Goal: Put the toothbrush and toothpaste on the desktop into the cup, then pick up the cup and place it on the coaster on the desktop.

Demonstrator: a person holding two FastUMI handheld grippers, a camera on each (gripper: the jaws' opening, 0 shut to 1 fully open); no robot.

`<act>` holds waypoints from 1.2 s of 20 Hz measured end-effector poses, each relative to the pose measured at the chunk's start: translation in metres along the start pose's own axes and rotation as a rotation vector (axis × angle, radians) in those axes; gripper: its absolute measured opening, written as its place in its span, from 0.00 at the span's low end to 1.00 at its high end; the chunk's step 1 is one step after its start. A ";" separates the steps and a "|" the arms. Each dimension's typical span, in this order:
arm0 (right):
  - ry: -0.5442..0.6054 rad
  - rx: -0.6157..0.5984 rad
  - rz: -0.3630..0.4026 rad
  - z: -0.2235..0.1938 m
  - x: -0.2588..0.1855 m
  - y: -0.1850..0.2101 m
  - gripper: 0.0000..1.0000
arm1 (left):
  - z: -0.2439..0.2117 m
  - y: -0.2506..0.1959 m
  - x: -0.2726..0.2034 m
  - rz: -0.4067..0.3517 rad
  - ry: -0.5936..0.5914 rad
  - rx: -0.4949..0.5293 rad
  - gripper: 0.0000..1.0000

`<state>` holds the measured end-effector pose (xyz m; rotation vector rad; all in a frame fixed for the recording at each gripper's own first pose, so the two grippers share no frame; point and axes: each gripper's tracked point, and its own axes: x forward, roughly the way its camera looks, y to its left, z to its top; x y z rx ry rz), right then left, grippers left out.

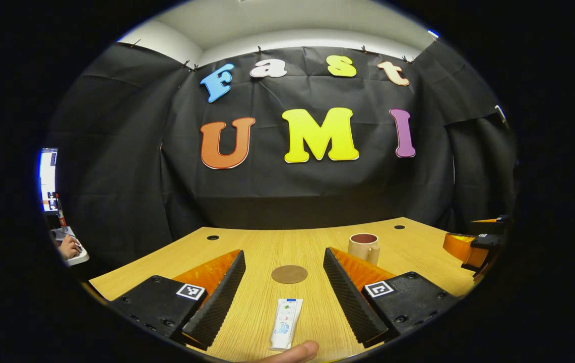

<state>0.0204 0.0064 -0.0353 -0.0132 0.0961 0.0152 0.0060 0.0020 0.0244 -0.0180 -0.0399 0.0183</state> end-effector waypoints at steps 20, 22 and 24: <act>0.503 0.003 0.162 -0.141 0.070 0.094 0.55 | -0.069 0.022 0.002 0.029 0.157 -0.031 0.99; 0.518 0.016 0.152 -0.145 0.073 0.092 0.51 | -0.079 0.023 0.001 0.033 0.195 -0.044 0.99; 0.524 0.020 0.144 -0.146 0.074 0.090 0.31 | -0.081 0.026 0.002 0.040 0.212 -0.051 0.99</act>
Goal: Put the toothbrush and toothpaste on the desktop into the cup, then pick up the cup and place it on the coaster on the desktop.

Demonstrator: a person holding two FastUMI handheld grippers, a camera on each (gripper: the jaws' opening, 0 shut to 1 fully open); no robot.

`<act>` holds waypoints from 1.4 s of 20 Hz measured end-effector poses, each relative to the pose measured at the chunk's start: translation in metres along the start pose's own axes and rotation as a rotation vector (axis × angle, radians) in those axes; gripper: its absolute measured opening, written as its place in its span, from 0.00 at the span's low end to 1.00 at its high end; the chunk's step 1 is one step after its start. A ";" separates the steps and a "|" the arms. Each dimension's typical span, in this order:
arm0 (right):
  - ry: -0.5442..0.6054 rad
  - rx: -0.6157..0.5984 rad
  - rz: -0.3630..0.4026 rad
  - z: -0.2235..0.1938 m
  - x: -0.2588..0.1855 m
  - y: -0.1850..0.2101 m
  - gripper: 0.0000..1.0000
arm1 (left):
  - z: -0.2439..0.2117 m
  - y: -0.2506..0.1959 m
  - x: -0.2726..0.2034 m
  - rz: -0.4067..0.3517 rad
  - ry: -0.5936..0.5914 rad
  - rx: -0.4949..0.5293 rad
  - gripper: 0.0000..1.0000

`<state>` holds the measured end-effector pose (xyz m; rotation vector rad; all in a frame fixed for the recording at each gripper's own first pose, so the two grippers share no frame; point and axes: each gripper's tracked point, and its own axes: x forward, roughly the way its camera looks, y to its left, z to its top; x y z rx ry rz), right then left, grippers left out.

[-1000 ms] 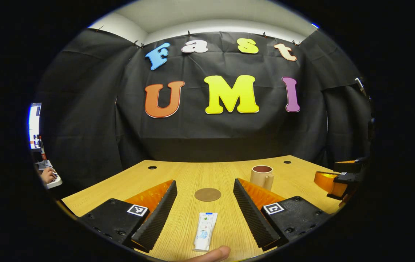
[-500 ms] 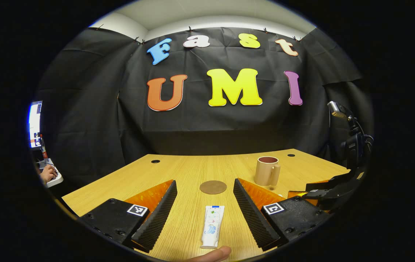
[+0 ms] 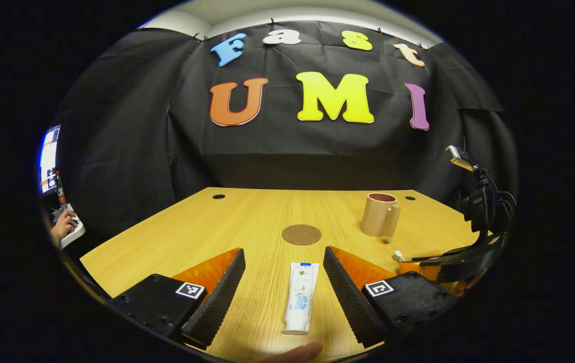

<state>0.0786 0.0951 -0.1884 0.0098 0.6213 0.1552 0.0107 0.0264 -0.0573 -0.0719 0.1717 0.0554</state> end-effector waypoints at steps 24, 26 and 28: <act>-0.321 0.122 0.134 0.055 -0.081 -0.016 0.00 | -0.077 -0.011 -0.001 -0.071 0.521 -0.002 0.86; -0.354 0.119 0.146 0.066 -0.098 -0.016 0.00 | -0.077 -0.007 -0.001 -0.070 0.532 0.015 0.79; -0.391 0.108 0.141 0.076 -0.110 -0.019 0.00 | -0.079 -0.007 0.001 -0.057 0.534 0.037 0.72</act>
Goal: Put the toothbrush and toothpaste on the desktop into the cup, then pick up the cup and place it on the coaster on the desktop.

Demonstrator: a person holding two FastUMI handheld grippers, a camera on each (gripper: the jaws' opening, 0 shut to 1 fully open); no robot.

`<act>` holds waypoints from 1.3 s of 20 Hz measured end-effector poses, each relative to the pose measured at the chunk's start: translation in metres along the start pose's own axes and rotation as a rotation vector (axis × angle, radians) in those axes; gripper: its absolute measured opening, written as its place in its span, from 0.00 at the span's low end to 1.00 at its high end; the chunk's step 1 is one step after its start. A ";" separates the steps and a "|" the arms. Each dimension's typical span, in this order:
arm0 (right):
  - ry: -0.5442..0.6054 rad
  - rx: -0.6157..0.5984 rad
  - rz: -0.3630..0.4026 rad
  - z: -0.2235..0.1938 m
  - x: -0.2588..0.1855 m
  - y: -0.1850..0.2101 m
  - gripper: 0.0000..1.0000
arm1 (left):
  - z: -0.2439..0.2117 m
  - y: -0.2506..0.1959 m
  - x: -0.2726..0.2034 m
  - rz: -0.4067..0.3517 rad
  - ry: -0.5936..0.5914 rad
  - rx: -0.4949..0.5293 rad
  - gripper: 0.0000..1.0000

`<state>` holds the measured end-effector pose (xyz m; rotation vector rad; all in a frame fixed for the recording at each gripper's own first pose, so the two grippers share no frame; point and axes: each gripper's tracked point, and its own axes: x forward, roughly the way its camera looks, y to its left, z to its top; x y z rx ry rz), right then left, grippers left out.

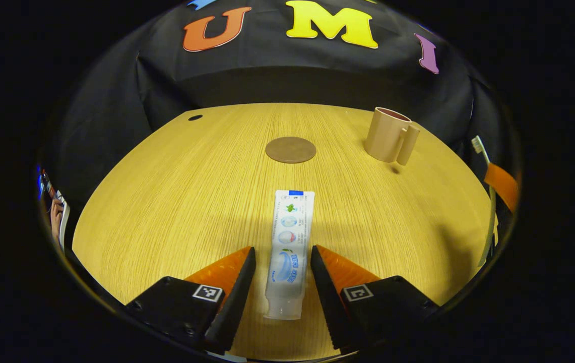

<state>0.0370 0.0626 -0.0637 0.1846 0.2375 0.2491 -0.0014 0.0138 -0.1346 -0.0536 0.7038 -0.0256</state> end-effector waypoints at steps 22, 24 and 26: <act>-0.181 -0.115 0.078 0.111 0.067 0.033 0.01 | 0.115 -0.016 -0.080 -0.024 -0.599 0.020 0.40; -0.195 -0.123 0.098 0.127 0.089 0.036 0.00 | 0.119 -0.018 -0.078 -0.031 -0.606 0.016 0.41; -0.207 -0.117 0.120 0.141 0.118 0.041 0.00 | 0.121 -0.017 -0.076 -0.030 -0.611 0.017 0.40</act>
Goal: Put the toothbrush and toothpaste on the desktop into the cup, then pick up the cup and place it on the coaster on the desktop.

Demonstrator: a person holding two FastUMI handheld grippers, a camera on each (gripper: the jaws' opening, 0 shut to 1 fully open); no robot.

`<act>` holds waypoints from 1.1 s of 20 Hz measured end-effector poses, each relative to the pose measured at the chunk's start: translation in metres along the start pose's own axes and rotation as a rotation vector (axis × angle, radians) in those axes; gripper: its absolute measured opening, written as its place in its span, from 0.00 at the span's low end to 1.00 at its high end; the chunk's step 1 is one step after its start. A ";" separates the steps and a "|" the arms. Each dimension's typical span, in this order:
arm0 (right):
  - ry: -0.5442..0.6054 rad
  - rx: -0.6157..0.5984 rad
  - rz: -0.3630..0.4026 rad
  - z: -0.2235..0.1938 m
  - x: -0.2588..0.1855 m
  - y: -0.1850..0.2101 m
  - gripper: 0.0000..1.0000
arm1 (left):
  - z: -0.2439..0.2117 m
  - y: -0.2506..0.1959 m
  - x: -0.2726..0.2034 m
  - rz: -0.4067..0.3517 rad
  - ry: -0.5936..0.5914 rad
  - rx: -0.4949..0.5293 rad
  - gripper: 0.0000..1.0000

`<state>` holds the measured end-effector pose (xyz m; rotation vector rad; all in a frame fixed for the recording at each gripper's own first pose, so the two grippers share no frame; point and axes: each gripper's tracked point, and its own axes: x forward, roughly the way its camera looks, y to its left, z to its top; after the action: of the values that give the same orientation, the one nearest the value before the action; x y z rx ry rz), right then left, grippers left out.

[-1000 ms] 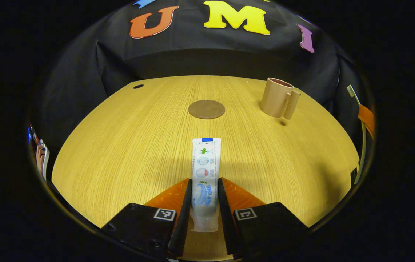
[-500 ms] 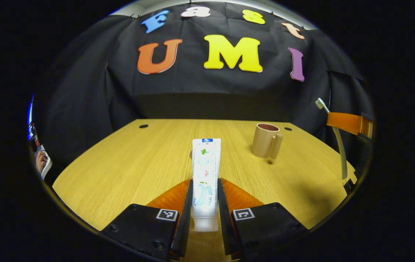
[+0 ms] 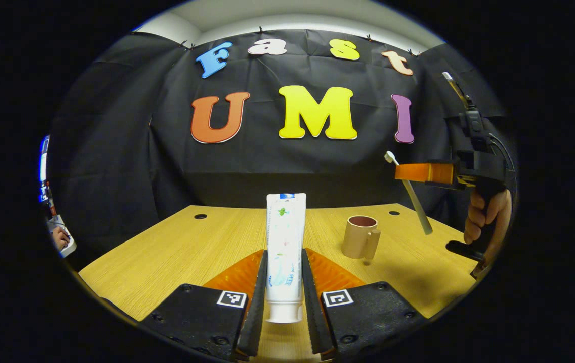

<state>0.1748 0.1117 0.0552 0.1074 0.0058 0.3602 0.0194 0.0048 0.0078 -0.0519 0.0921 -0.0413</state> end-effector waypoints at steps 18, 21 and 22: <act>0.070 -0.075 -0.082 -0.021 0.125 -0.029 0.04 | -0.022 0.011 0.018 0.023 0.061 -0.014 0.41; 0.080 -0.127 -0.071 -0.022 0.106 -0.021 0.24 | -0.016 0.005 0.023 0.018 0.052 -0.017 0.41; 0.075 -0.146 -0.068 -0.021 0.097 -0.020 0.39 | -0.016 0.001 0.024 0.010 0.052 -0.015 0.40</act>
<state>0.2721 0.1298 0.0336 -0.0513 0.0575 0.2953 0.0419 0.0043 -0.0106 -0.0649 0.1451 -0.0319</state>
